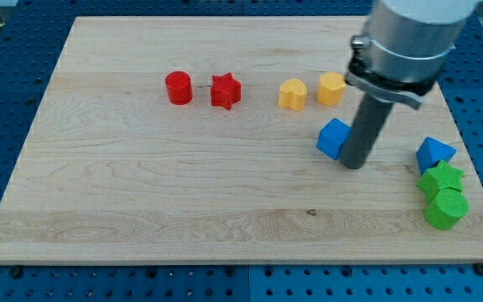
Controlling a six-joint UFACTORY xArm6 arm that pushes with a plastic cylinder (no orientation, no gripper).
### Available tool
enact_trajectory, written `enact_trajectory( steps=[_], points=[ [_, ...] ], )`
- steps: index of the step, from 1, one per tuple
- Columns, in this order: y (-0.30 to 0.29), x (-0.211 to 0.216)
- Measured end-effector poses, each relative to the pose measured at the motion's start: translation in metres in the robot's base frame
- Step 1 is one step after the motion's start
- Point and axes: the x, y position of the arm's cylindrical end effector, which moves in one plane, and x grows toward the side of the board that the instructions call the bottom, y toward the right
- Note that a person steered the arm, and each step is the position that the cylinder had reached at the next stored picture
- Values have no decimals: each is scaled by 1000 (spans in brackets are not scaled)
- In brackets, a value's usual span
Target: Put the blue cube vertically above the blue triangle
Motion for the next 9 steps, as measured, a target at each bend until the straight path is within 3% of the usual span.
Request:
enact_trajectory(
  steps=[2,4,8,9],
  points=[
    [-15,-29],
    [-76,-38],
    [-17,-55],
    [-32,-57]
  ],
)
